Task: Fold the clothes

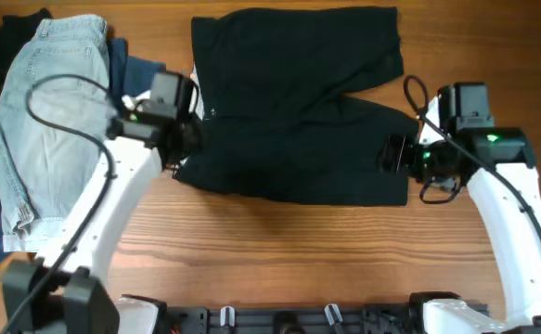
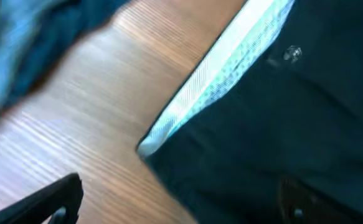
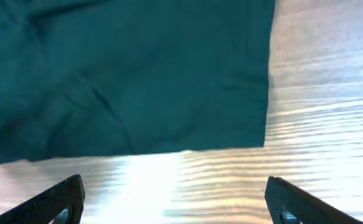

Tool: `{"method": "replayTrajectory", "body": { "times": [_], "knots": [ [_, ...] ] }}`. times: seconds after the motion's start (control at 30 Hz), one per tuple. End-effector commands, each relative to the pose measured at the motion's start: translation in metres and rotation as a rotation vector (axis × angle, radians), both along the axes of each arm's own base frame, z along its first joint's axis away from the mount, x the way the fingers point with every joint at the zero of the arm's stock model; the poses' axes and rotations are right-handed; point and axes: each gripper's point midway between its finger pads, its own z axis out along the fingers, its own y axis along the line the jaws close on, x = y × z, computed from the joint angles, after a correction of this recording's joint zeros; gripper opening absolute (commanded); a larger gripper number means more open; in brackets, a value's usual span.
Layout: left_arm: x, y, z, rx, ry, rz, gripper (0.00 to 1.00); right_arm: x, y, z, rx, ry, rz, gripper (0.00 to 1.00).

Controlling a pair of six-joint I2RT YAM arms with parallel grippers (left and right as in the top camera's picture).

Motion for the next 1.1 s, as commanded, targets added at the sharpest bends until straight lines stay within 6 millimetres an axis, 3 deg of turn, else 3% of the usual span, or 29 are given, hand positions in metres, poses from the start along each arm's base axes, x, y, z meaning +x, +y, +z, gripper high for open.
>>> {"method": "replayTrajectory", "body": {
  "times": [0.0,0.13,0.2,0.33,0.47,0.63,0.7,0.77,0.83,0.97,1.07],
  "knots": [
    [-0.011,-0.012,-0.037,-0.047,0.026,-0.088,1.0,-0.018,-0.003,-0.043,-0.004,0.083,-0.072,0.93],
    [-0.008,-0.003,-0.043,0.021,0.016,-0.126,0.98,-0.024,-0.003,-0.079,0.003,0.078,-0.097,0.93],
    [-0.007,-0.001,-0.045,0.035,0.015,-0.121,0.96,-0.022,-0.003,-0.086,0.006,0.065,-0.106,0.93],
    [-0.006,-0.001,-0.065,0.042,0.055,-0.122,0.94,-0.024,-0.008,-0.111,-0.023,0.086,-0.12,0.92],
    [-0.004,-0.004,-0.095,0.036,0.111,-0.127,0.94,-0.017,-0.008,-0.13,-0.027,0.108,-0.113,0.92],
    [-0.01,-0.006,-0.106,0.026,0.154,-0.131,0.94,-0.021,-0.017,-0.142,-0.082,0.148,-0.115,0.92],
    [-0.015,-0.007,-0.11,0.018,0.172,-0.131,0.9,-0.025,-0.018,-0.147,-0.09,0.174,-0.112,0.91],
    [-0.021,-0.005,-0.115,0.02,0.188,-0.127,0.69,-0.028,-0.018,-0.151,-0.092,0.196,-0.115,0.84],
    [-0.025,-0.004,-0.117,0.022,0.201,-0.127,0.47,-0.029,-0.022,-0.154,-0.109,0.207,-0.146,0.65],
    [-0.022,-0.005,-0.117,0.02,0.188,-0.127,0.42,-0.028,-0.027,-0.154,-0.138,0.201,-0.173,0.44],
    [-0.019,-0.006,-0.116,0.018,0.174,-0.127,0.33,-0.024,-0.029,-0.155,-0.143,0.189,-0.187,0.12]
  ]
}}
